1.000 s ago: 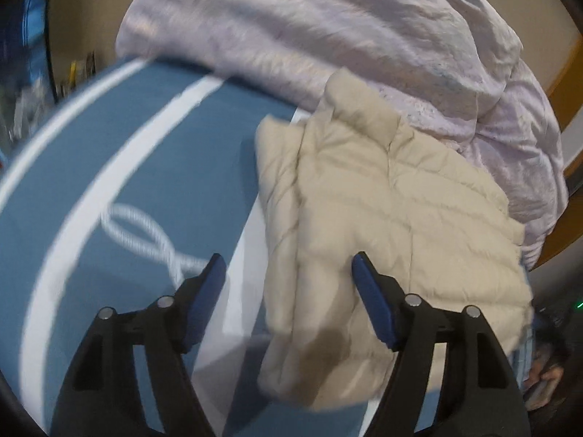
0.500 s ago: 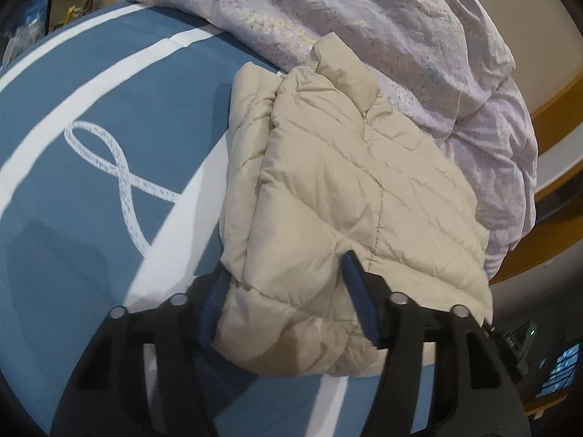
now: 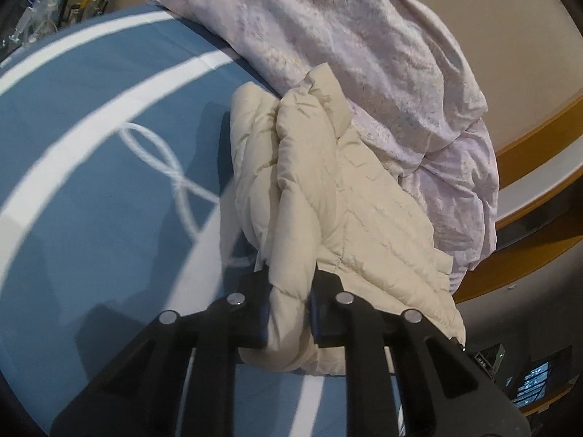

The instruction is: Fold large clothes

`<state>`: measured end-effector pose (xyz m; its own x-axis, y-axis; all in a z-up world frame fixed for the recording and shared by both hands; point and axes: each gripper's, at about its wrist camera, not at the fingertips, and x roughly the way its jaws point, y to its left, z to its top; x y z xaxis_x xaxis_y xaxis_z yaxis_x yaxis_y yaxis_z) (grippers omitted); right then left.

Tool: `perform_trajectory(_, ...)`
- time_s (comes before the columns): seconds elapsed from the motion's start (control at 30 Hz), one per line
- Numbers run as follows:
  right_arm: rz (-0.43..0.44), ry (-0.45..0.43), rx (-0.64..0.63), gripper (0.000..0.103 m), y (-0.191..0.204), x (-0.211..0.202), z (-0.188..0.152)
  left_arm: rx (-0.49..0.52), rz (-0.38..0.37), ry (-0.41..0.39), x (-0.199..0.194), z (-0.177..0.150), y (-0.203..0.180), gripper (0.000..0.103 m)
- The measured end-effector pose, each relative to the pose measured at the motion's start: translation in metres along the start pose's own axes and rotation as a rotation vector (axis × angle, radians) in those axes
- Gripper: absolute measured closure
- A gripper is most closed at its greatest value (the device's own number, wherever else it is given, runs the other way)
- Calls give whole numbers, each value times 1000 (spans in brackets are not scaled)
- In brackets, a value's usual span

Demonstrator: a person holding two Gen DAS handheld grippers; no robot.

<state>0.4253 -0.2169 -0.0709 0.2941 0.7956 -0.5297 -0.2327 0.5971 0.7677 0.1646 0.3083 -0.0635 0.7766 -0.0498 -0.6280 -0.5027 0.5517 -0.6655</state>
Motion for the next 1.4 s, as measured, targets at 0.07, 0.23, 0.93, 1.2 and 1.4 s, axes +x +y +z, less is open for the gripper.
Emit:
perform_trajectory(0.07, 3, 12, -16, 82, 4, -3, -13, 16, 17, 5, -16, -6, 7, 87)
perform_trajectory(0.23, 1, 25, -22, 82, 4, -13, -45, 31, 13, 28, -44, -23, 24, 87)
perform_trajectory(0.93, -374, -157, -274, 61, 61, -40, -72, 43, 116, 67, -53, -46, 43, 39)
perform_trajectory(1.2, -467, -202, -471, 55, 125, 5, -84, 44, 152, 49, -45, -37, 34, 30)
perform_trajectory(1.4, -452, -272, -504, 49, 145, 7, -87, 32, 185, 34, -41, -29, 31, 28)
